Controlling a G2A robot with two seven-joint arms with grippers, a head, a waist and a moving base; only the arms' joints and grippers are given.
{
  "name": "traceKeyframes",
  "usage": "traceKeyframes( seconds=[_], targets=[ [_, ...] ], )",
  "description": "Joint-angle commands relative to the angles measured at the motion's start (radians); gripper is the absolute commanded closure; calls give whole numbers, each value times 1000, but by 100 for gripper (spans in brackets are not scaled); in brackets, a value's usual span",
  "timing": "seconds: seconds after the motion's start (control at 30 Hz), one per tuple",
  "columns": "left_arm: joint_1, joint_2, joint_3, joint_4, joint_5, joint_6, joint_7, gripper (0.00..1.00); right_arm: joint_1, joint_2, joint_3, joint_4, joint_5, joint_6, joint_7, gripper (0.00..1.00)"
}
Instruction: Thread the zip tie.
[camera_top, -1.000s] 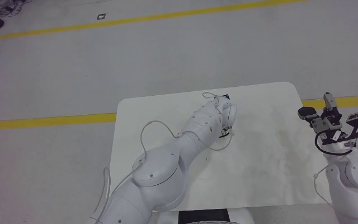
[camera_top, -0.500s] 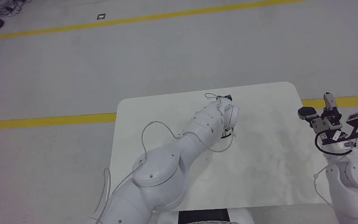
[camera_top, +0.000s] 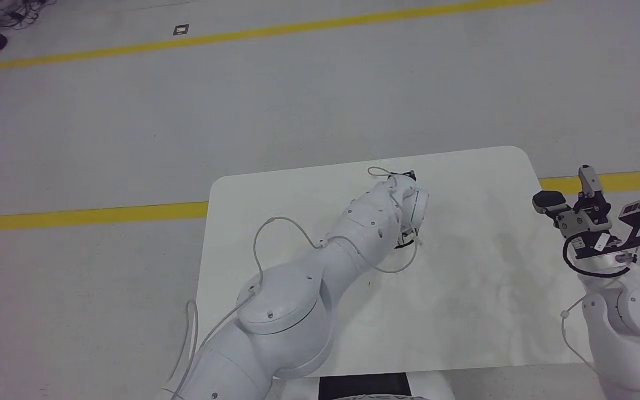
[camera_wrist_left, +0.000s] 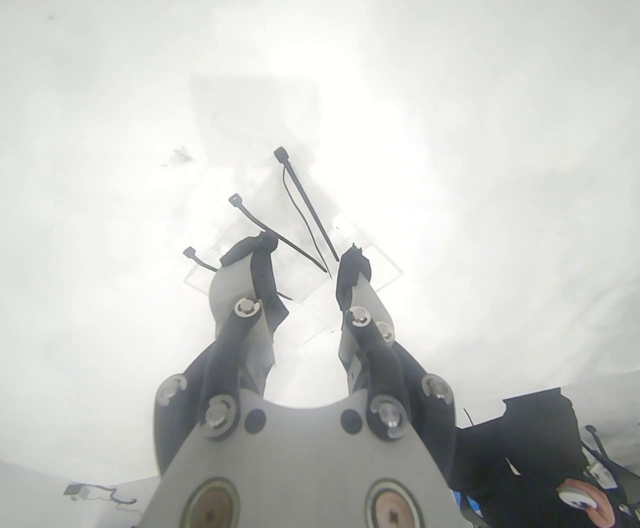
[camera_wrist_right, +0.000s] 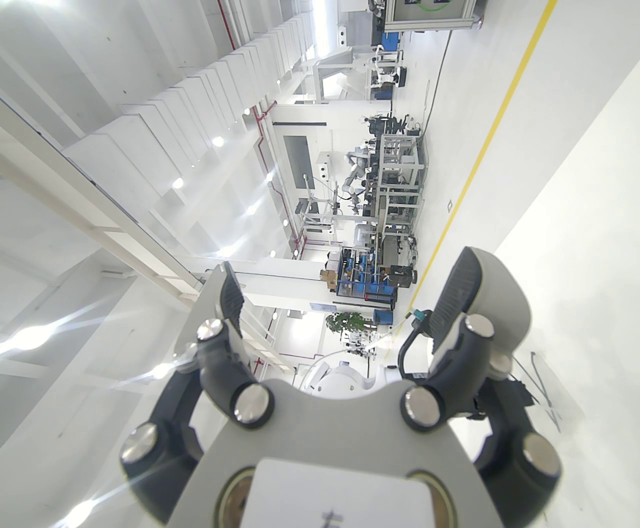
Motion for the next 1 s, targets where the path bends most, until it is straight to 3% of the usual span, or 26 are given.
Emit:
traceKeyframes(
  seconds=[0.0,0.27,0.47,0.97],
  targets=[
    [0,0,0,0,-5,0,2,73,0,0,0,0,0,0,0,0],
    [0,0,0,20,-9,0,29,73,0,0,0,0,0,0,0,0],
    [2,0,0,36,-8,0,14,73,0,0,0,0,0,0,0,0],
    [9,0,6,26,-16,0,-18,71,0,0,0,0,0,0,0,0]
  ],
)
